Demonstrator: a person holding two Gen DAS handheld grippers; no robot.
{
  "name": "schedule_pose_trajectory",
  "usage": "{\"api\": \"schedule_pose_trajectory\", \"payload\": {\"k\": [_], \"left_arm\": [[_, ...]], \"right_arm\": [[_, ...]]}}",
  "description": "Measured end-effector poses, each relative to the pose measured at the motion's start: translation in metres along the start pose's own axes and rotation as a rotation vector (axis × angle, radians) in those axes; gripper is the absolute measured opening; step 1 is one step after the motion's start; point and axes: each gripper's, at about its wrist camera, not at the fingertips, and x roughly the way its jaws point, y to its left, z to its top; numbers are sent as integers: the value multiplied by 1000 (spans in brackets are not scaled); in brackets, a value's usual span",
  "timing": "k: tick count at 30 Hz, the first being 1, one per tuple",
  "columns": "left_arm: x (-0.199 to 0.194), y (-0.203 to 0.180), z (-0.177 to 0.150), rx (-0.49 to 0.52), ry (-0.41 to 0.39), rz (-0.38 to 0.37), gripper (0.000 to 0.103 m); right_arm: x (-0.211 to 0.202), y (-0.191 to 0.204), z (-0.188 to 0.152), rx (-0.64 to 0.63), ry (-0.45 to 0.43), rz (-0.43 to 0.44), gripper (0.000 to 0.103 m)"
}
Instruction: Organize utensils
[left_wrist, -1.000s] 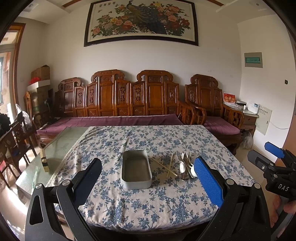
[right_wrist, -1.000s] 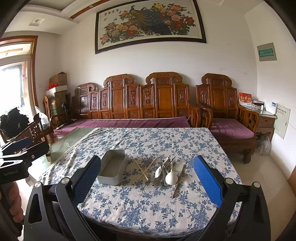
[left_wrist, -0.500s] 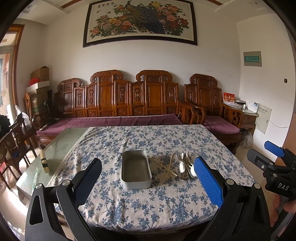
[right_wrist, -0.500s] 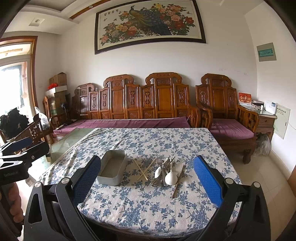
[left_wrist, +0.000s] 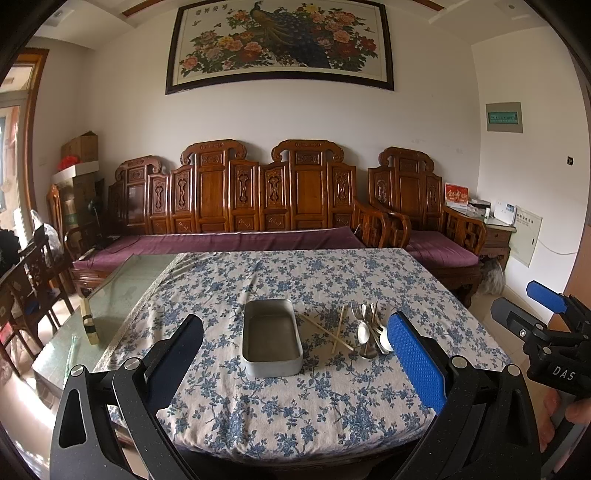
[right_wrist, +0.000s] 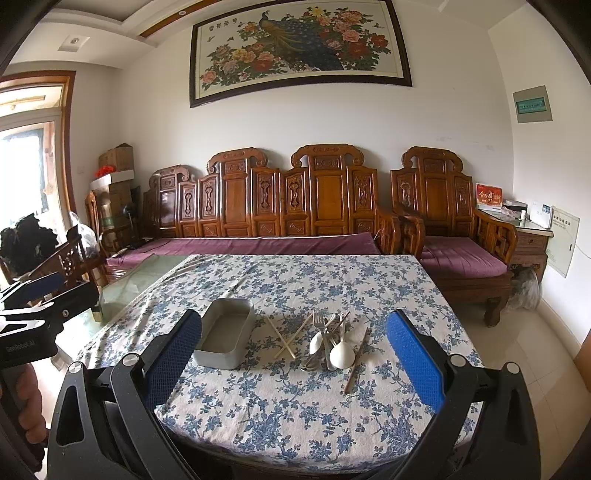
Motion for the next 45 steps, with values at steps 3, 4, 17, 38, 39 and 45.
{"api": "schedule_pose_trajectory", "payload": {"k": [3,4,17,38,39,45], "left_arm": [[0,0,0,1,0,1,97],[0,0,0,0,0,1,97],[0,-1,-1,0,4,-2,97],[70,-9,-23,37,161,-27,97],[74,-11,-25,44,168,-29,97],[112,-28,-40,96,218,-48,97]], "right_arm": [[0,-1,0,1,0,0,101],[0,-1,-1,0,-1,0,101],[0,-2,0,-3,-1,-4,101],[42,-32,-19,19,72,-7,101],[48,-36,-22,21,81,-9,101],[84,-57,-40,37,135,-23,94]]}}
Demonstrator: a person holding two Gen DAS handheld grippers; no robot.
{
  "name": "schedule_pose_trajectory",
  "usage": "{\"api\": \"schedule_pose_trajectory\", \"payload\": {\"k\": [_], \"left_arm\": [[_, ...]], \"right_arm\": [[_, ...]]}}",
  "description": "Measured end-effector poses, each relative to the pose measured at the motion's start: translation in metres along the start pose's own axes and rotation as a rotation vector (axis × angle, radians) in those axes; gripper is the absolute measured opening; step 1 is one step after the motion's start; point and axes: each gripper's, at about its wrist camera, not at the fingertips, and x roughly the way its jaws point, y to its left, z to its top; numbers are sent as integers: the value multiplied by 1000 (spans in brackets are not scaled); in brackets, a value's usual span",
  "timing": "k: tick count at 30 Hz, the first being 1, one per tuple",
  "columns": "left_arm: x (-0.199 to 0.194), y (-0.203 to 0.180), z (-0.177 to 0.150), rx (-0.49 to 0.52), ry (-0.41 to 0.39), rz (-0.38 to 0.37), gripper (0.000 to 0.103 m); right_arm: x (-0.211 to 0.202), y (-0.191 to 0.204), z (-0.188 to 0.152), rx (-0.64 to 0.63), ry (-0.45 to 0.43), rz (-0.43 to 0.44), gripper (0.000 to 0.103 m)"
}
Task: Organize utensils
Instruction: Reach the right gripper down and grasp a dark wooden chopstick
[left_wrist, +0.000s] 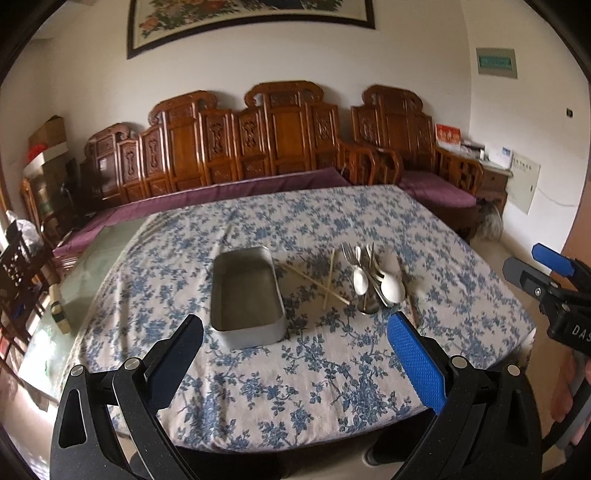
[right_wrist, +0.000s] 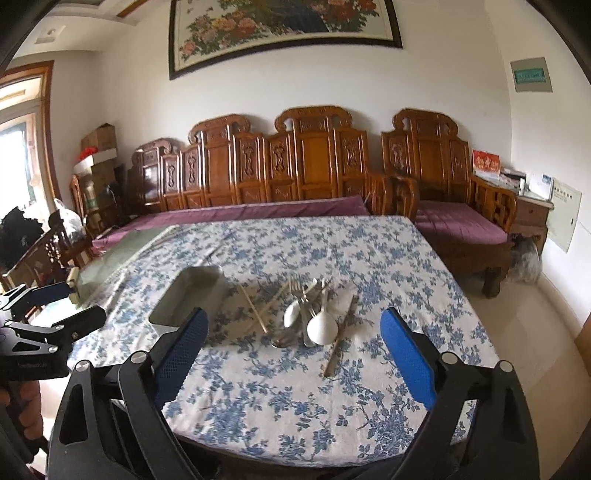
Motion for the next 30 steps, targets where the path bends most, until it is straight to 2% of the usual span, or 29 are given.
{"api": "schedule_pose_trajectory", "payload": {"k": [8,14,22,30], "left_arm": [[56,-13,-3,30,72,-38,97],[94,-21,-6,35,132,-64,97],[128,-28,-5,37,182,-95,97],[173,-39,0,49,245,-124,97]], "right_arm": [[46,-21,-11,-3,58,-19,88],[87,-35,-23,-9,123,-25,74],[160,-56,-49,-6,271,-21,50],[226,-56,-71,-28,373,2,44]]}}
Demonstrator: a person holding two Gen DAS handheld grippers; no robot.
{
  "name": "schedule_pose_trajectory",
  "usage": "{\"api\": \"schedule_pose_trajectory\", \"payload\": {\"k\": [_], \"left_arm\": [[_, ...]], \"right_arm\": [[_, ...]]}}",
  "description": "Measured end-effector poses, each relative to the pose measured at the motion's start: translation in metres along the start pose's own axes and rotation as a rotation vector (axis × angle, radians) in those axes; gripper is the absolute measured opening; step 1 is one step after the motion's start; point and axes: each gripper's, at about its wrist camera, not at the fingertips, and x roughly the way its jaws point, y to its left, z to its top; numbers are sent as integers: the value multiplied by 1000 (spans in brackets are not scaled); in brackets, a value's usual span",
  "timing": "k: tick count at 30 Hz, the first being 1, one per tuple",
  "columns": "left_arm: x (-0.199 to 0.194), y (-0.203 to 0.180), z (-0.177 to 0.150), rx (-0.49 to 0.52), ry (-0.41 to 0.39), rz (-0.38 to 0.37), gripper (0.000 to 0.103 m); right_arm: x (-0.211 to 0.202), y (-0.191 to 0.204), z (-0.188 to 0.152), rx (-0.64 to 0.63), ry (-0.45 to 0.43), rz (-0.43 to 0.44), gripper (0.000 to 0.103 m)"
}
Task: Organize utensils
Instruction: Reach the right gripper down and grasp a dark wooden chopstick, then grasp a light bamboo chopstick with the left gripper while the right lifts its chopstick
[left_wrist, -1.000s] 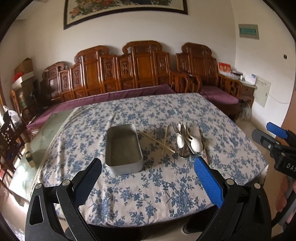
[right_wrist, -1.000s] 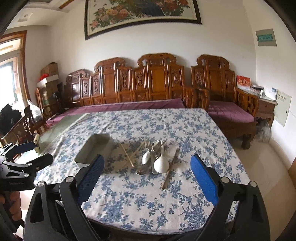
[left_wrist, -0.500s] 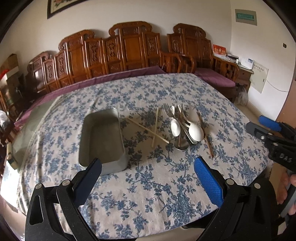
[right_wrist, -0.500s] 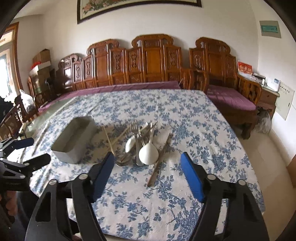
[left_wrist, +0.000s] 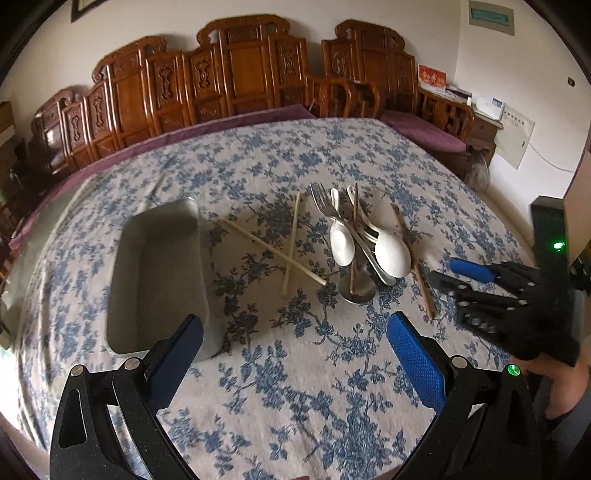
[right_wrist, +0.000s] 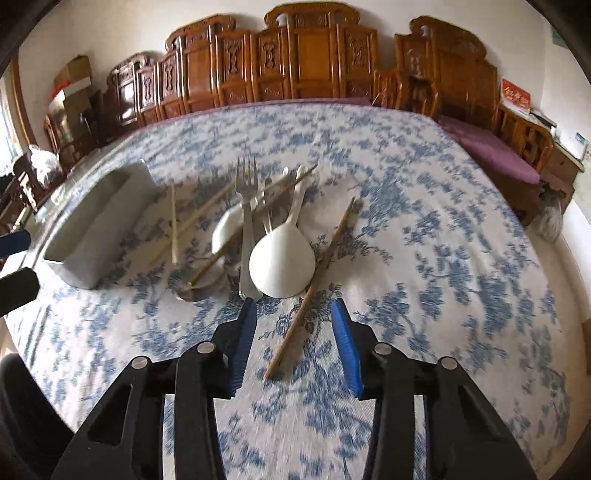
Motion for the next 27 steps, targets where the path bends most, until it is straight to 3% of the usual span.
{"api": "schedule_pose_trajectory", "payload": {"k": [9,13,14,16,23,27], "left_arm": [[32,-3,15,-11,35,9,97],[52,-6,22,-25,74,-4,96],[57,-7,24,-28,86,-11,92],[69,-8,29,-36,110,-18,84],[107,0,52,-58,174,-11,56],[119,-4,64,-5,189,25,50]], "right_arm": [[45,-7,12,-22,61,-34,43],[45,-10,11,-37,58,-74,30],[44,-13,10,-24,61,-71,27],[43,-18,11,-16,67,-87,8],[40,-27,5,4,38,-82,6],[39,-29,5,17,30,-74,6]]}}
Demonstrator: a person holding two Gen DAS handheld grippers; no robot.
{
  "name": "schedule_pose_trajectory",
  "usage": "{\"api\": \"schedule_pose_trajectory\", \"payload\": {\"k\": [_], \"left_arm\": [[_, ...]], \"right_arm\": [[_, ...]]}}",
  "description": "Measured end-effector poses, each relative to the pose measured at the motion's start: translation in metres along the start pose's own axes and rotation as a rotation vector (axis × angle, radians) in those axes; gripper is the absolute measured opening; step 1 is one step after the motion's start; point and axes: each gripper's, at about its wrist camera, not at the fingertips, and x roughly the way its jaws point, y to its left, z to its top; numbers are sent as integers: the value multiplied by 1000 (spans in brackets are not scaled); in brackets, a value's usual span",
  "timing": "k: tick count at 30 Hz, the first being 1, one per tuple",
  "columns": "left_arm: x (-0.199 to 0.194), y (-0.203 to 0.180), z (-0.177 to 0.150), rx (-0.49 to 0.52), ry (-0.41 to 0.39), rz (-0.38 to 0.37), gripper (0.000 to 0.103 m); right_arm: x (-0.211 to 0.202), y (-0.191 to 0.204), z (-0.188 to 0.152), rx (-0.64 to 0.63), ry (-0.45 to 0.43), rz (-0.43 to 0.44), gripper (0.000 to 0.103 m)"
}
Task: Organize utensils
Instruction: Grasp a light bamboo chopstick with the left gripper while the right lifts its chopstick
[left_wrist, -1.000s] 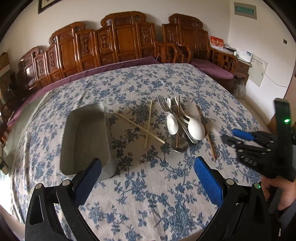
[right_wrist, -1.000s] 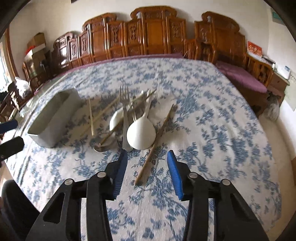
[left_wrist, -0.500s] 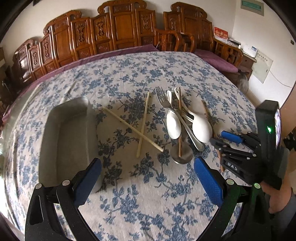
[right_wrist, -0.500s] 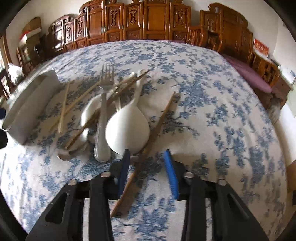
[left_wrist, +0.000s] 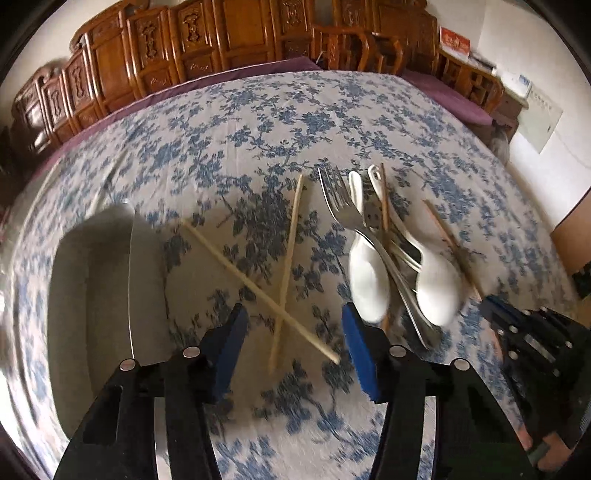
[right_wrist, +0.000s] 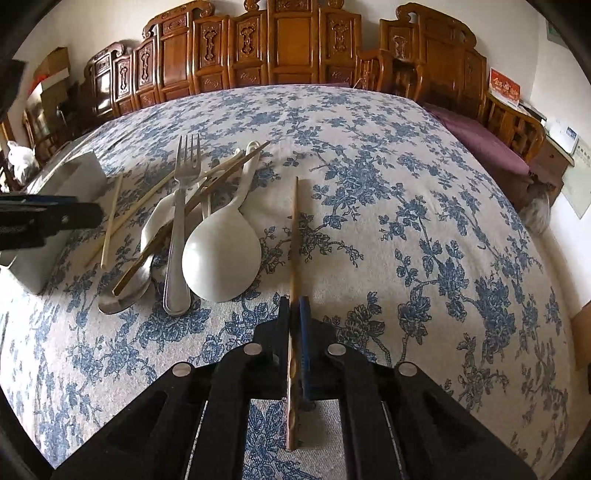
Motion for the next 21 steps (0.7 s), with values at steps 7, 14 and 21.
{"api": "schedule_pose_trajectory", "payload": {"k": [7,14,21], "left_arm": [[23,12,18,-43,73,44,39],[46,33,19,-160,145,-4,24],[54,38,20,-188,168,-5,20]], "right_arm": [[0,1,-1,-10,-13,-5,6],[-1,2,-2,-11,-18,-10,6],[-1,2,-2,-8,-18,-8,6]]}}
